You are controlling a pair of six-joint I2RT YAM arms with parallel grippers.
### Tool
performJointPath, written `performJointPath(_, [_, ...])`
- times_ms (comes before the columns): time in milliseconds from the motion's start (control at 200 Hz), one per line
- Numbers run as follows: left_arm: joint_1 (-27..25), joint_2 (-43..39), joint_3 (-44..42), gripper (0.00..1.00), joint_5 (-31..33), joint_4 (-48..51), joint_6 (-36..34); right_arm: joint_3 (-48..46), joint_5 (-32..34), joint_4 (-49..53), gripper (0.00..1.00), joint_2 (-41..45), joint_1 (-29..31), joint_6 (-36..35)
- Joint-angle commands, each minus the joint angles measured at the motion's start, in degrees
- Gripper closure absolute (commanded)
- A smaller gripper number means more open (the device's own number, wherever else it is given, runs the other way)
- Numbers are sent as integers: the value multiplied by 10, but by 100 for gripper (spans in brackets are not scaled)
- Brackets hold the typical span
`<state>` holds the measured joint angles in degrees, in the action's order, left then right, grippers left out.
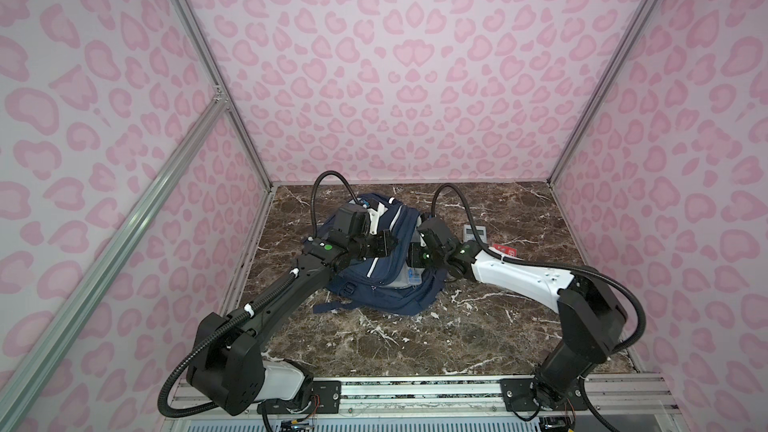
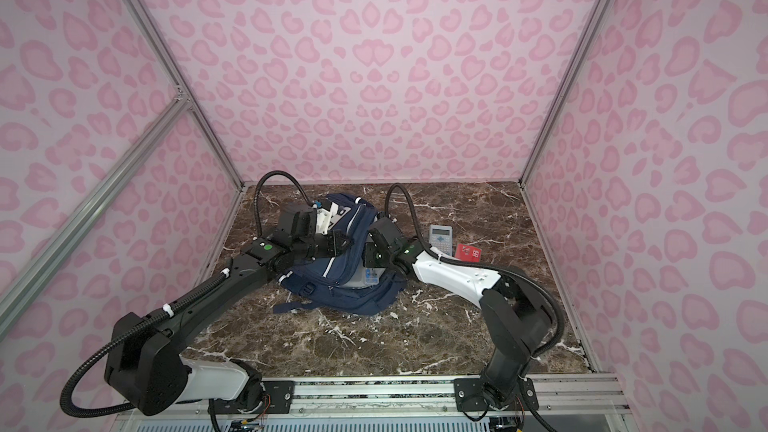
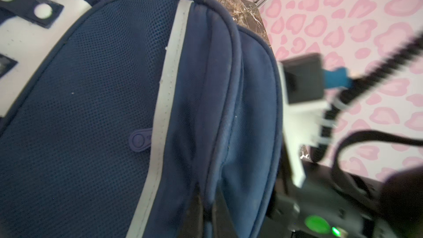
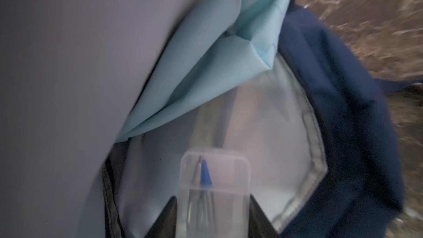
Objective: Pack the student bag
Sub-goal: 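Lower the pen box into the open bag with the right gripper and release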
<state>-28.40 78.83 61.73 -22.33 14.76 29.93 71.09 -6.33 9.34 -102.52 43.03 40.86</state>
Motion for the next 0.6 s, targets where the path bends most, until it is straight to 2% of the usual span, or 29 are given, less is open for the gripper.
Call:
performJointPath(0, [1,-7,17,97,-60,-32,-7,16,-50,-129,51,-54,0,73])
performJointPath(90, [2,-4,22,97,-70,-31,-8,20,-65,-224,44,-95,7,123])
performJointPath(195, [3,-6,19,97,-69,-21,-16,30,-61,-209,27,-96,13,112])
performJointPath(260, [5,-9,11,97,-60,-18,-19,1,-46,-196,25,-63,13,94])
performJointPath(310, [5,-13,3,97,-54,-22,-18,-34,-33,-187,26,-30,10,85])
performJointPath(415, [5,-17,-6,97,-48,-28,-15,-104,-22,-175,37,33,-5,64])
performJointPath(530, [6,-22,-10,97,-46,-31,-13,-150,-67,-215,49,63,-47,57])
performJointPath(595, [6,-19,-9,97,-44,-30,-14,-142,-87,-221,51,55,-70,54])
